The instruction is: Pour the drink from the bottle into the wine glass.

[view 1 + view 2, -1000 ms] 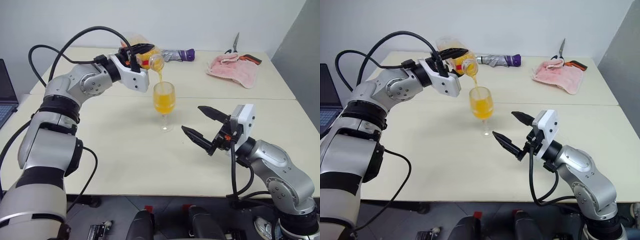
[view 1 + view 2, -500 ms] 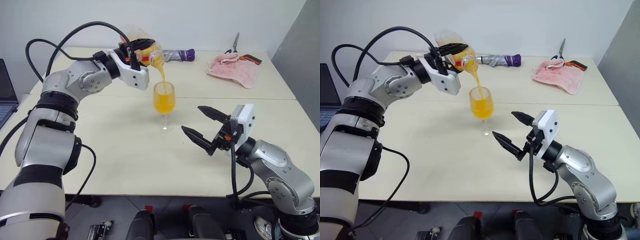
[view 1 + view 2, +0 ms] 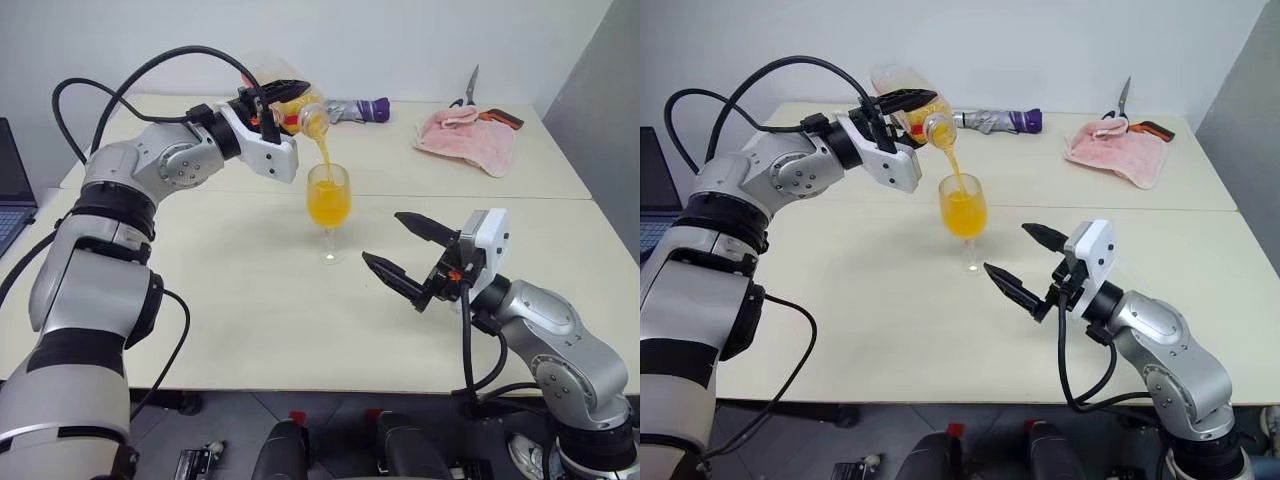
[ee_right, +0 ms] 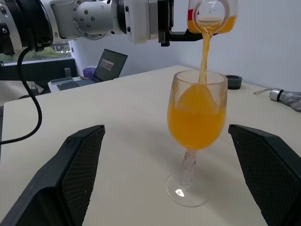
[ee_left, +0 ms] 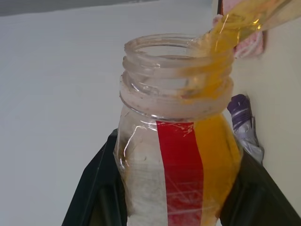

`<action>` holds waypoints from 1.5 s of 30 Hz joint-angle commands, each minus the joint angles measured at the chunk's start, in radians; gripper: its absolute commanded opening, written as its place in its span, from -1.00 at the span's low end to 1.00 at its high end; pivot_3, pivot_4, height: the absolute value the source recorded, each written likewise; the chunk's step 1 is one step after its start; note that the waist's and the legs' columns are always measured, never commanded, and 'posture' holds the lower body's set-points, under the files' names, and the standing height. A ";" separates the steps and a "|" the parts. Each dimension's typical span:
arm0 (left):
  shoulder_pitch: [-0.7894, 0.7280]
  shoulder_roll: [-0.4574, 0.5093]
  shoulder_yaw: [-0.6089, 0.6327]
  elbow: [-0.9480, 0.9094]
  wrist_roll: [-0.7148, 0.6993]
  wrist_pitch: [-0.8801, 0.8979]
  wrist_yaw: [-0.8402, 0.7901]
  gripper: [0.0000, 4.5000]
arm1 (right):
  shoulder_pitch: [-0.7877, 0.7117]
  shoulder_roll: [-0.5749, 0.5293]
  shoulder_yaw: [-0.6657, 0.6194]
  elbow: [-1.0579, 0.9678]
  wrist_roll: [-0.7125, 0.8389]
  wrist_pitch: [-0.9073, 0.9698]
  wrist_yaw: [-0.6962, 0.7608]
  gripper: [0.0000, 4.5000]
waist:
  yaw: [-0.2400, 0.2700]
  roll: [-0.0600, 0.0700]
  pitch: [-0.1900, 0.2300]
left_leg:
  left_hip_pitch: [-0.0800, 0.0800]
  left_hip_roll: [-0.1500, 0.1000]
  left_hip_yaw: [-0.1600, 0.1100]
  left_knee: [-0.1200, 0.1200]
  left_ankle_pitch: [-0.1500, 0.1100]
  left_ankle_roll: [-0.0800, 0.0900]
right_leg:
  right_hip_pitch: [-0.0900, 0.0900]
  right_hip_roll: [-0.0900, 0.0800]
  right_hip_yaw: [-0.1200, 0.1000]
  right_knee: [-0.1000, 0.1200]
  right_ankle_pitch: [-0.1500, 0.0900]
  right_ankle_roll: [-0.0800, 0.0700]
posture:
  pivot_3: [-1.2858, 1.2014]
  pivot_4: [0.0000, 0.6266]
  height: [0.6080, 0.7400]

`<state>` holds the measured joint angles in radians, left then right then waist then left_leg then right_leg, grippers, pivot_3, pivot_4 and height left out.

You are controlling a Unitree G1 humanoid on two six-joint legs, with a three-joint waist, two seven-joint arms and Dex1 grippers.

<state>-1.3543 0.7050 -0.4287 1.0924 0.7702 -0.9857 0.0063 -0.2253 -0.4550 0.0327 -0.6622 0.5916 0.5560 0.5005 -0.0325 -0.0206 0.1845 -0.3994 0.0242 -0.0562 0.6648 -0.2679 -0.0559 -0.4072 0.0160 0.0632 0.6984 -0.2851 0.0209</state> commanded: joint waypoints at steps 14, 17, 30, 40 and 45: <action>0.001 -0.032 0.065 -0.006 -0.165 0.024 -0.118 -0.17 | -0.008 0.006 -0.002 -0.035 0.004 -0.013 -0.001 1.00 | 0.000 0.000 0.000 | 0.000 0.000 0.000 0.000 0.000 0.000 | 0.000 0.000 0.000 0.000 0.000 0.000 | 0.03 -0.52 1.00; 0.017 -0.048 0.088 -0.017 -0.221 0.027 -0.167 -0.17 | -0.009 0.005 -0.002 -0.033 0.004 -0.014 0.002 1.00 | 0.000 0.000 0.000 | 0.000 0.000 0.000 0.000 0.000 0.000 | 0.000 0.000 0.000 0.000 0.000 0.000 | 0.03 -0.52 1.00; 0.173 -0.150 0.298 -0.195 -0.649 0.280 -0.481 -0.17 | -0.020 0.007 -0.003 -0.032 0.013 -0.011 0.006 1.00 | -0.001 0.000 0.000 | 0.000 0.000 0.000 0.001 0.000 0.000 | 0.000 0.000 0.000 0.001 0.000 0.000 | 0.03 -0.52 1.00; 0.503 -0.118 0.524 -0.571 -0.891 0.864 -0.515 -0.19 | -0.131 -0.104 0.031 -0.007 0.083 0.107 0.122 1.00 | -0.021 0.000 0.000 | 0.002 0.002 0.000 0.003 0.000 0.000 | 0.000 0.000 0.001 0.005 0.000 0.000 | 0.03 -0.52 1.00; 0.651 -0.113 0.627 -0.709 -0.952 1.064 -0.458 -0.19 | -0.219 -0.092 0.048 0.045 0.112 0.201 0.104 1.00 | -0.020 0.000 0.000 | 0.001 0.003 -0.002 0.007 0.000 0.000 | 0.000 0.000 0.000 0.008 0.000 0.000 | 0.03 -0.52 1.00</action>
<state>-0.7082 0.5710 0.1355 0.4611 -0.1456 0.0300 -0.4829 -0.4230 -0.5479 0.0775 -0.6053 0.6885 0.7438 0.6037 -0.0526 -0.0204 0.1843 -0.3990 0.0271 -0.0585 0.6733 -0.2679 -0.0558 -0.4071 0.0159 0.0632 0.7070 -0.2851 0.0207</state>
